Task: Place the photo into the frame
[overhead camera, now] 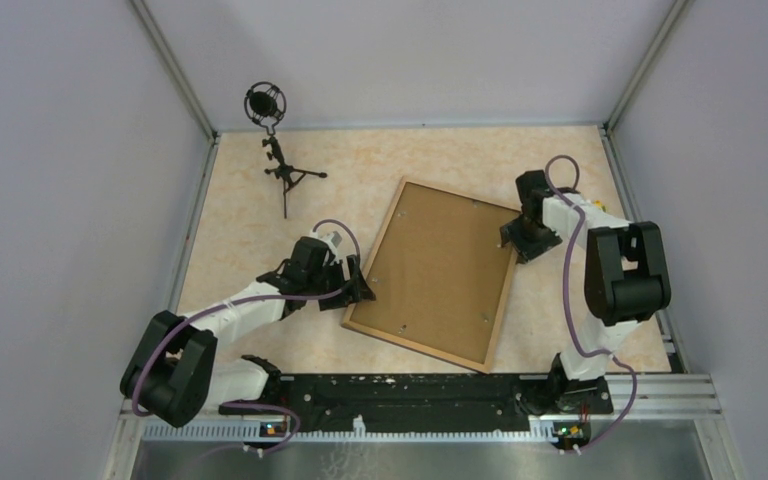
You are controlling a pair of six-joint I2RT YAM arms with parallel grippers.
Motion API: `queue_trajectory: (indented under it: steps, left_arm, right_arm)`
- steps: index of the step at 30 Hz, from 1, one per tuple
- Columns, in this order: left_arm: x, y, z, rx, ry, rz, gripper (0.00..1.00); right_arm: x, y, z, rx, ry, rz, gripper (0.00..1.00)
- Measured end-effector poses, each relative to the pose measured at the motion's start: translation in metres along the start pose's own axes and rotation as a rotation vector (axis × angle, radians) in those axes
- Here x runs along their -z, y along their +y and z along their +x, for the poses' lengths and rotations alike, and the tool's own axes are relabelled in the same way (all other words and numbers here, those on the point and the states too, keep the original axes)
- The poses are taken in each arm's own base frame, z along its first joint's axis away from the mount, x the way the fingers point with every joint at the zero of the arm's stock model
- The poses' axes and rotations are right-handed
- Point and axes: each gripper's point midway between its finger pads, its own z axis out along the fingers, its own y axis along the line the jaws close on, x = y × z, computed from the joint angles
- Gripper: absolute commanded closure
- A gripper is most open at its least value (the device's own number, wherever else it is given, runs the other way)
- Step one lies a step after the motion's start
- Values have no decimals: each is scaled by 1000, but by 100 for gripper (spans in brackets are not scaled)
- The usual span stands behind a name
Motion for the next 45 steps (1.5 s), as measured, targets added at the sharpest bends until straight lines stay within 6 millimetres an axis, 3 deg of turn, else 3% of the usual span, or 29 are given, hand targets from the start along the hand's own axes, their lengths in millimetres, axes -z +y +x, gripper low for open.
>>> queue_trajectory:
  steps: [5,8,11,14,24,30,40,45]
  left_arm:
    - [0,0,0,-1,0,0,20]
    - [0,0,0,-1,0,0,20]
    - [0,0,0,-1,0,0,20]
    - [0,0,0,-1,-1,0,20]
    - [0,0,0,-8,-5,5,20]
    - [1,0,1,-12,-9,8,20]
    - [1,0,1,-15,-10,9,20]
    - [1,0,1,-16,-9,12,19]
  right_arm:
    - [0,0,-1,93,-14,-18,58]
    - [0,0,-2,151,-20,-36,76]
    - [-1,2,-4,218,-28,-51,78]
    - [-1,3,-5,289,-35,-67,74]
    - [-2,11,-10,606,-1,-50,46]
    - [-2,11,-10,666,2,-62,45]
    - [-1,13,-8,722,-5,-112,58]
    - [0,13,-7,773,-6,-129,50]
